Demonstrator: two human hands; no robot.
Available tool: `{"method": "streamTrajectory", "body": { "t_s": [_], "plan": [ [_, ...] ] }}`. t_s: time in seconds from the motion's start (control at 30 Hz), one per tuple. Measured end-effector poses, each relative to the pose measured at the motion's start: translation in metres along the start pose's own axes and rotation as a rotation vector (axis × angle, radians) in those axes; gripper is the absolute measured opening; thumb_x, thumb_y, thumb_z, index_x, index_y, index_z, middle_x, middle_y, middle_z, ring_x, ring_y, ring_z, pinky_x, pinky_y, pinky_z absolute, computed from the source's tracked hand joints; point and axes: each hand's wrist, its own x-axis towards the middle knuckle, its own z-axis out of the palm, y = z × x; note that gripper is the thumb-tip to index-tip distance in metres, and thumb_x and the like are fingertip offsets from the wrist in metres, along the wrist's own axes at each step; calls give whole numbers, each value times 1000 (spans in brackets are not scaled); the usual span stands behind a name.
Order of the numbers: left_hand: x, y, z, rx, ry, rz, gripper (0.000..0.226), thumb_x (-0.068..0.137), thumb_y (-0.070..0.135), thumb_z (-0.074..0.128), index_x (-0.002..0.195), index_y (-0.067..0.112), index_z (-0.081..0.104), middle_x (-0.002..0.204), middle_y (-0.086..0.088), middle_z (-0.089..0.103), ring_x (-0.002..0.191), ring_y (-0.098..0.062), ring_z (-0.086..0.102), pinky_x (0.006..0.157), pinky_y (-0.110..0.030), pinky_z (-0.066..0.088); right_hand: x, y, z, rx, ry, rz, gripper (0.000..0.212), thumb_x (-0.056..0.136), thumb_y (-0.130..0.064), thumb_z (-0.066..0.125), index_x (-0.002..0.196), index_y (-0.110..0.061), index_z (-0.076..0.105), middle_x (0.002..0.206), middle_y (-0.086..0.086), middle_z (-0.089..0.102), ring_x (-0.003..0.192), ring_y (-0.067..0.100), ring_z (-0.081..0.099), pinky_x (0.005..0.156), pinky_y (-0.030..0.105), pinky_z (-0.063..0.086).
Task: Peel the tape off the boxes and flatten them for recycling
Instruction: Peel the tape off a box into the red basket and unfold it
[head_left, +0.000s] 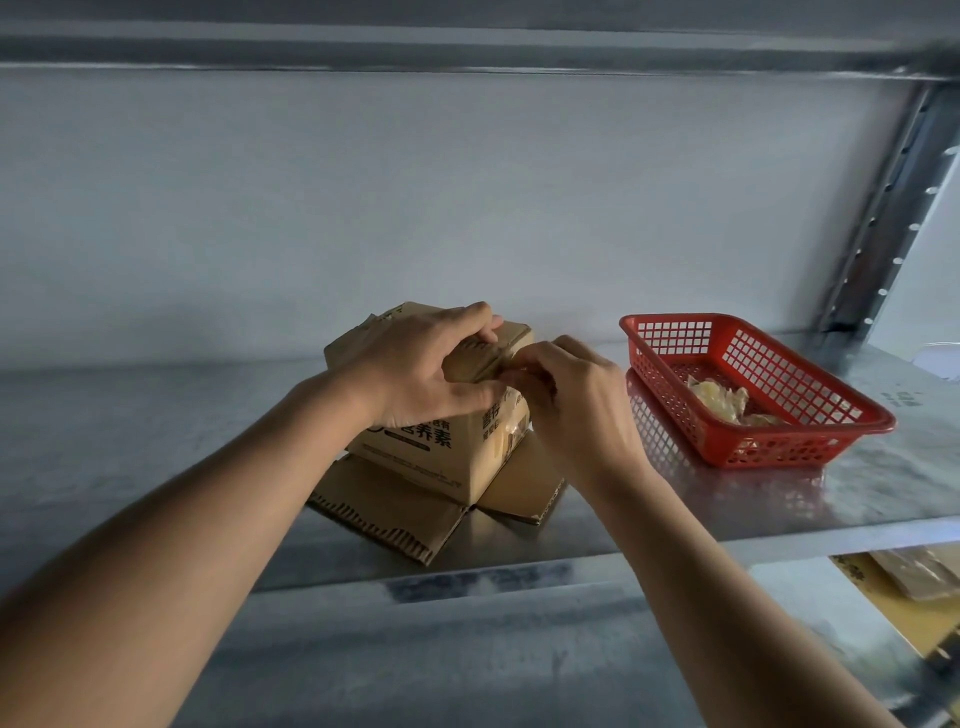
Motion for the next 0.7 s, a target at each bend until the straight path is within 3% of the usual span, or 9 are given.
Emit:
{"method": "streamTrajectory", "body": {
  "t_s": [0.1,0.17,0.3,0.5,0.7],
  "plan": [
    [0,-3,2,24,24,11,63,79,87,55,125,44,49,145,30,51,118,-12,63,98,-49,52,0,-3,1,-98,-65,-55,11,96,-14,66,103,-7,71,94,7,63,76,30,63,62,45,53],
    [0,-5,3,27,30,10,62,80,86,55,126,46,49,144,30,53,122,-9,59,97,-49,52,3,-7,2,-170,-115,-84,12,96,-11,62,106,-6,66,98,8,62,82,30,62,65,44,52],
    [1,-6,3,25,30,27,58,82,82,56,127,46,48,143,29,54,113,-14,66,93,-48,54,6,-10,1,-226,-158,-88,15,93,-7,61,107,-7,65,101,7,62,84,27,61,67,37,50],
    [0,-1,3,50,33,63,46,83,66,50,122,42,47,139,21,59,112,-21,65,89,-48,55,-3,-7,6,33,-85,-14,7,96,-8,56,96,-11,63,90,-1,56,71,20,54,60,39,45],
    [0,2,3,60,40,71,49,84,59,46,125,33,51,125,18,65,105,-24,66,85,-50,55,-10,-4,16,129,20,-38,16,87,5,54,89,-7,63,86,-7,53,69,11,48,60,17,36]
  ]
}}
